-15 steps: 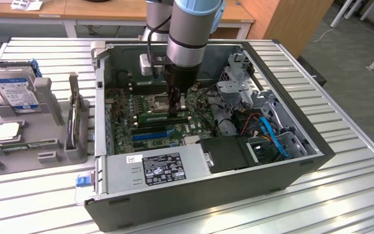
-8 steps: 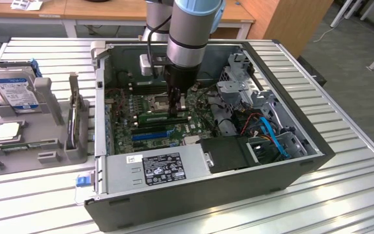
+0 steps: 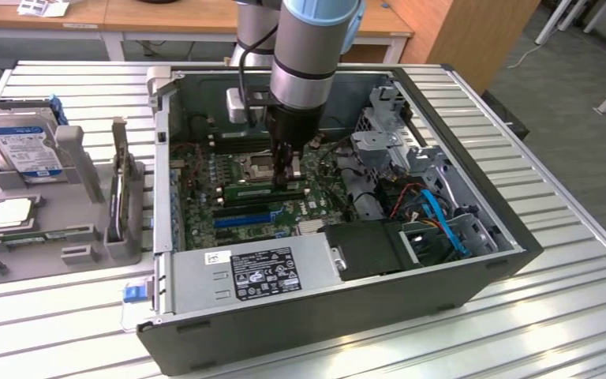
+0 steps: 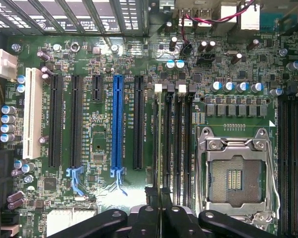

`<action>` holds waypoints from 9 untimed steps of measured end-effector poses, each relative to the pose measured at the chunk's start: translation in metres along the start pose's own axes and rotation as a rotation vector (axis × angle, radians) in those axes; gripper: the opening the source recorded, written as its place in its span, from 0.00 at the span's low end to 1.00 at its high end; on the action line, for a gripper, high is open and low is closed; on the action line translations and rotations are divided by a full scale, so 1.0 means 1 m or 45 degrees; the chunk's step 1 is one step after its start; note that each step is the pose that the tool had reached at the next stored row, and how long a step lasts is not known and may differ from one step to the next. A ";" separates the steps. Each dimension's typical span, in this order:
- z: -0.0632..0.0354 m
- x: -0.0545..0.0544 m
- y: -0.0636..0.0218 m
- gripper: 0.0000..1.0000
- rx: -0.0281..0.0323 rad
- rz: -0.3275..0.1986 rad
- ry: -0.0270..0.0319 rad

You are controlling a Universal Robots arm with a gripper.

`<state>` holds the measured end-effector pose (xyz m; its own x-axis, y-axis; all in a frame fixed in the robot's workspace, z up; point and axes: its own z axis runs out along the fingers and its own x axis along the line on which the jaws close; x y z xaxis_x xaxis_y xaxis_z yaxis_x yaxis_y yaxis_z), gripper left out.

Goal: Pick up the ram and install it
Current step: 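Insert the ram into the slot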

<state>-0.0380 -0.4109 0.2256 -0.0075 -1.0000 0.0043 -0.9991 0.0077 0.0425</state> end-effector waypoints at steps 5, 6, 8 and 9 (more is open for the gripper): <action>-0.0001 0.001 -0.0001 0.12 -0.0001 0.000 0.0003; -0.0001 0.001 -0.0001 0.12 -0.0001 0.000 0.0002; -0.0001 0.001 -0.0001 0.12 -0.0001 0.000 0.0003; -0.0001 0.001 -0.0001 0.12 -0.0001 0.000 0.0003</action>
<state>-0.0378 -0.4118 0.2257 -0.0073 -1.0000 0.0045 -0.9991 0.0075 0.0426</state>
